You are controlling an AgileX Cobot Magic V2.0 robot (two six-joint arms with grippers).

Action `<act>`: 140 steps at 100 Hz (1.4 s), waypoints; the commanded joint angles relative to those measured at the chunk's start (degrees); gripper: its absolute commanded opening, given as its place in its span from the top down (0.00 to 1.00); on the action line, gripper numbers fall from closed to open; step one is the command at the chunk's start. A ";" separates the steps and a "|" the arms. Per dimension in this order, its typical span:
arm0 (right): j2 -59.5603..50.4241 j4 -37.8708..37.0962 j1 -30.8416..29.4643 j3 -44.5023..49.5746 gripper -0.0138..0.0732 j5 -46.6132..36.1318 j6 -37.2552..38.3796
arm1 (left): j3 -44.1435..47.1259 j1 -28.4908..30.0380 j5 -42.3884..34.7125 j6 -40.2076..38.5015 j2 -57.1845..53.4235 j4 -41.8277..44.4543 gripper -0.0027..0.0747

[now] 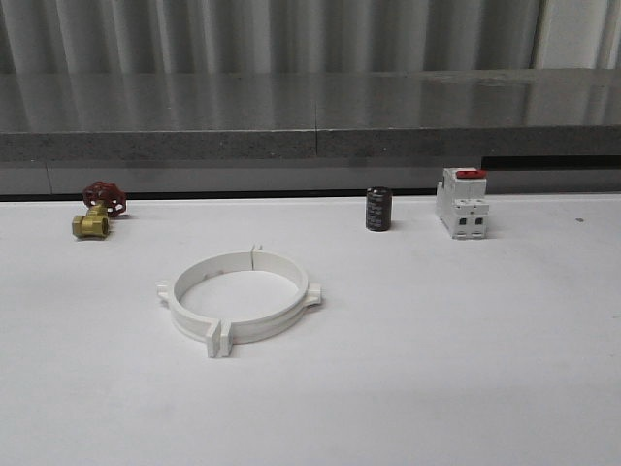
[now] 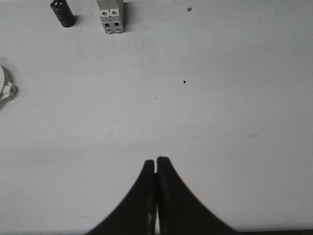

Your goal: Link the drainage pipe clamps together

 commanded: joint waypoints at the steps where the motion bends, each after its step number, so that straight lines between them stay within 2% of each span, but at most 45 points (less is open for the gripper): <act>1: 0.14 -1.14 -0.23 -1.32 0.92 -3.30 -0.68 | -1.54 0.18 -4.35 0.00 0.13 -0.65 0.99; 24: 0.14 -1.14 -0.23 -1.25 0.92 -3.37 -0.68 | -1.54 0.18 -4.35 0.00 0.13 -0.65 0.99; 36: -0.66 -5.25 -0.30 -0.18 0.92 -5.72 -0.68 | -1.54 0.18 -4.35 0.00 0.13 -0.65 0.99; 54: -7.91 -6.57 -2.27 7.29 0.92 -18.02 -0.72 | -1.54 0.18 -4.35 0.00 0.13 -0.65 0.99; 72: -17.84 -4.12 -7.09 16.60 0.92 -27.22 -1.50 | -1.54 0.18 -4.35 0.00 0.13 -0.65 0.99; 91: -26.50 3.90 -11.54 26.21 0.92 -36.52 -11.12 | -1.54 0.18 -4.35 0.00 0.13 -0.65 0.99; 106: -32.06 6.04 -11.65 33.08 0.92 -42.51 -12.31 | -1.54 0.18 -4.35 0.00 0.13 -0.65 0.99; 130: -32.18 6.35 -11.65 40.80 0.92 -56.83 -12.24 | -1.54 0.18 -4.24 0.00 0.13 -0.65 0.99; 140: -32.18 6.35 -11.65 42.09 0.92 -58.16 -12.24 | -1.54 0.18 -4.24 0.00 0.13 -0.65 0.99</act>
